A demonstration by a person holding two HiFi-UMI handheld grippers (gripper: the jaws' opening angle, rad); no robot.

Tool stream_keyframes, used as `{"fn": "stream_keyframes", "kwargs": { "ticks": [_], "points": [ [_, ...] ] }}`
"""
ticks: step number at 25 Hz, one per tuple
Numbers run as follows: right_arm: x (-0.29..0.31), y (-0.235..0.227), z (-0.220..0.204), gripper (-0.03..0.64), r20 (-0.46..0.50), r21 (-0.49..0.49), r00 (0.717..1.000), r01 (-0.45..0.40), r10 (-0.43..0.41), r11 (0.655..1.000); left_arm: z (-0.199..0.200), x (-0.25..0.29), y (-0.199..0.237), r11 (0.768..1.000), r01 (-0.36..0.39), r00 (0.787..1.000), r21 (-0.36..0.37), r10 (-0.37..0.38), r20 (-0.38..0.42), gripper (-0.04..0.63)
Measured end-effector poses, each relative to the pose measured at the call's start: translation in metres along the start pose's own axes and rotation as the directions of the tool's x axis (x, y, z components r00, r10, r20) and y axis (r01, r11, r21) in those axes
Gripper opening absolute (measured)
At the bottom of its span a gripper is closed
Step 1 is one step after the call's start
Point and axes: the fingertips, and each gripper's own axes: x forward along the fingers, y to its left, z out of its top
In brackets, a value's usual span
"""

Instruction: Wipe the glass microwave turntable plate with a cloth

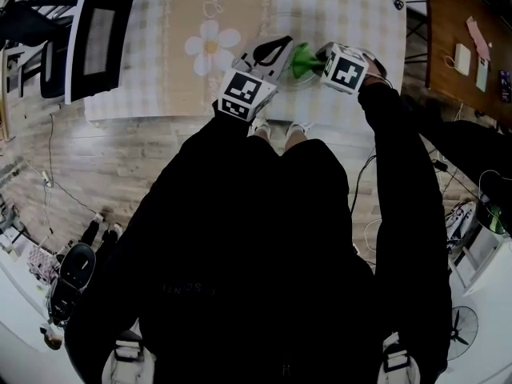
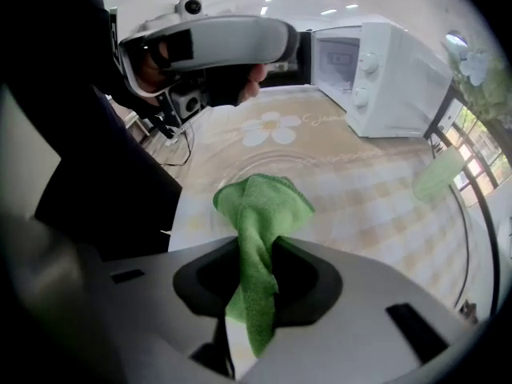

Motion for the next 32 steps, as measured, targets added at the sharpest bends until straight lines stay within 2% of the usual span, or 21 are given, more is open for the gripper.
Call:
{"fn": "stream_keyframes", "kwargs": {
  "ticks": [8, 13, 23, 32],
  "points": [
    [-0.02, -0.081, 0.003, 0.107, 0.022, 0.01, 0.984, 0.178, -0.178, 0.984, 0.006, 0.017, 0.01, 1.0, -0.006, 1.0, -0.009, 0.006, 0.006, 0.021],
    [-0.013, -0.109, 0.003, 0.107, 0.016, -0.021, 0.975, 0.223, -0.222, 0.975, 0.007, 0.022, 0.016, 1.0, -0.019, 1.0, -0.014, 0.019, 0.004, 0.021],
    [0.021, -0.122, -0.014, 0.109, -0.062, -0.064, 0.976, 0.205, -0.209, 0.977, -0.003, 0.023, 0.018, 0.999, -0.026, 1.0, -0.026, 0.026, -0.013, 0.021],
    [0.025, -0.108, -0.02, 0.106, -0.067, -0.066, 0.982, 0.173, -0.177, 0.983, -0.01, 0.022, 0.015, 0.999, -0.022, 0.999, -0.033, 0.021, -0.028, 0.021]
  ]
}}
